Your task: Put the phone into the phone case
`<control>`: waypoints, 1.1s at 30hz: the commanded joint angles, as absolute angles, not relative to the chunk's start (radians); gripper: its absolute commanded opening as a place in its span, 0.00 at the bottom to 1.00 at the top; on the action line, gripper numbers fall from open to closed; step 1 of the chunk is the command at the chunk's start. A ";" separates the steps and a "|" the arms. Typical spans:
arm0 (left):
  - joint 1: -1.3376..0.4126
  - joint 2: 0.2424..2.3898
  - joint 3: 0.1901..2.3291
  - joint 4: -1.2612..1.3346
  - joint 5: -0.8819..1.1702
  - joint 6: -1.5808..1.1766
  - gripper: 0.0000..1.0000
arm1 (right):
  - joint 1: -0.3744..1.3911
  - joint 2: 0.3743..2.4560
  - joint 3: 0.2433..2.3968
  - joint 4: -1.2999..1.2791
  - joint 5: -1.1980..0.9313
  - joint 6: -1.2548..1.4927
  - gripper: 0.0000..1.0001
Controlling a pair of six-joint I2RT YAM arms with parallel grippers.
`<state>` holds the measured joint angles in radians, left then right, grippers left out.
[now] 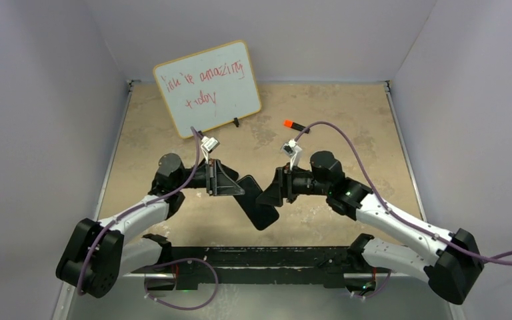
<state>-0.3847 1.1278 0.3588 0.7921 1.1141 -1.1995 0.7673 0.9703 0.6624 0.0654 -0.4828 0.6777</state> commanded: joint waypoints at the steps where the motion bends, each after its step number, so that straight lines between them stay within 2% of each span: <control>1: -0.386 1.137 0.422 0.864 1.174 -1.141 0.00 | 0.768 1.033 0.654 0.200 -0.682 0.673 0.64; 4: -0.385 1.155 0.423 0.884 1.182 -1.148 0.00 | 0.768 1.073 0.625 0.301 -0.716 0.735 0.46; 6: -0.385 1.158 0.429 0.873 1.185 -1.148 0.02 | 0.768 1.093 0.601 0.375 -0.727 0.788 0.30; 8: -0.385 1.159 0.442 0.844 1.183 -1.145 0.14 | 0.767 1.106 0.578 0.443 -0.717 0.843 0.13; 10: -0.383 1.156 0.455 0.825 1.178 -1.148 0.27 | 0.766 1.112 0.561 0.514 -0.693 0.903 0.02; 12: -0.382 1.139 0.470 0.789 1.160 -1.142 0.37 | 0.765 1.111 0.547 0.568 -0.660 0.950 0.00; 14: -0.381 1.125 0.498 0.652 1.129 -1.082 0.59 | 0.763 1.107 0.533 0.613 -0.610 0.998 0.00; 15: -0.380 1.118 0.510 0.602 1.110 -1.054 0.63 | 0.762 1.104 0.523 0.639 -0.582 1.024 0.00; 20: -0.380 1.091 0.497 0.589 1.029 -1.088 0.66 | 0.761 1.097 0.478 0.721 -0.427 1.138 0.00; 27: -0.382 1.070 0.401 0.765 0.935 -1.281 0.68 | 0.761 1.065 0.374 0.907 -0.221 1.284 0.00; 33: -0.385 1.049 0.368 0.766 0.917 -1.305 0.71 | 0.760 1.015 0.347 0.894 -0.098 1.303 0.00</control>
